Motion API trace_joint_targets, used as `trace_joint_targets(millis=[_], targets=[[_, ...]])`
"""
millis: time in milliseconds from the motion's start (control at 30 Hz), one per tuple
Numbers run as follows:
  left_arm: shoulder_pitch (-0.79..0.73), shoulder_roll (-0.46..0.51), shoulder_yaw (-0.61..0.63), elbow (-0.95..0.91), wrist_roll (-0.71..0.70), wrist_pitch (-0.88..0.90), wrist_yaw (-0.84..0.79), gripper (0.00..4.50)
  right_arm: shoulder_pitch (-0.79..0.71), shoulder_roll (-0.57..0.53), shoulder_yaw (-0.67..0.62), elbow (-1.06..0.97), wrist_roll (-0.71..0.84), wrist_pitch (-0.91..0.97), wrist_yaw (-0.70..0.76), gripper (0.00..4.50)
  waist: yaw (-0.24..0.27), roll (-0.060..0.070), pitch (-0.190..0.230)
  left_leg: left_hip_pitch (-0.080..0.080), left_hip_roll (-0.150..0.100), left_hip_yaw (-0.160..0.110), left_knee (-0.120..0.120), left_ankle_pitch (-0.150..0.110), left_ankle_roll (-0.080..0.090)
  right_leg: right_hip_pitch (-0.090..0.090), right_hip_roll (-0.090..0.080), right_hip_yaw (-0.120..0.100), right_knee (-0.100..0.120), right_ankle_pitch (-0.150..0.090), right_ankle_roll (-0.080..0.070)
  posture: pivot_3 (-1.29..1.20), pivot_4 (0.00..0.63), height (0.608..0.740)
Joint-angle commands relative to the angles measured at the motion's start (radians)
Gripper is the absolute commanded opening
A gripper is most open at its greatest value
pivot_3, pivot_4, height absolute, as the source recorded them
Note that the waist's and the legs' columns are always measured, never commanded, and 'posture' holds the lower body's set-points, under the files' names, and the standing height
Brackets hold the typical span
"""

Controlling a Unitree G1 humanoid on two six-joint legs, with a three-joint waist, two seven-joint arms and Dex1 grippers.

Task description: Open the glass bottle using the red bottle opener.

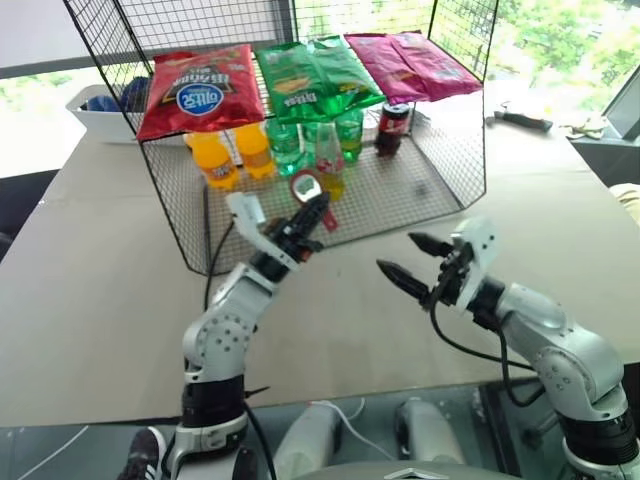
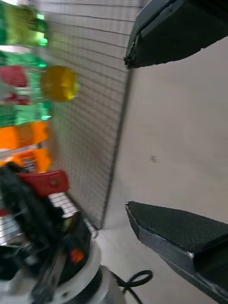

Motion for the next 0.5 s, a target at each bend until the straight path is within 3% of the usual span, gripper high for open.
trace_joint_targets(millis=[33, 200, 500], targets=[[-0.038, -0.009, -0.006, 0.023, -0.140, 0.093, -0.072, 0.03, -0.082, 0.002, -0.052, -0.013, 0.185, 0.176, -0.014, 4.50, -0.002, 0.000, 0.000, 0.000, 0.000, 0.000, 0.000, 0.000, 0.000, 0.000, 0.000, 0.000, 0.000, 0.000, 0.000, 0.00, 0.150, 0.740], [-0.063, -0.011, -0.021, 0.069, -0.215, 0.180, -0.127, 0.03, -0.168, 0.005, -0.110, 0.025, 0.404, 0.318, -0.034, 4.50, -0.001, 0.000, 0.000, 0.000, 0.000, 0.000, 0.000, 0.000, 0.000, 0.000, 0.000, 0.000, -0.001, 0.000, 0.000, 0.00, 0.150, 0.740], [-0.052, 0.003, -0.047, 0.089, -0.209, 0.244, -0.212, 0.03, -0.270, -0.009, -0.157, 0.113, 0.669, 0.397, -0.134, 4.50, -0.001, 0.000, 0.000, 0.000, 0.000, 0.001, 0.000, 0.000, 0.001, 0.000, 0.000, 0.000, -0.001, 0.000, 0.000, 0.00, 0.150, 0.740]])
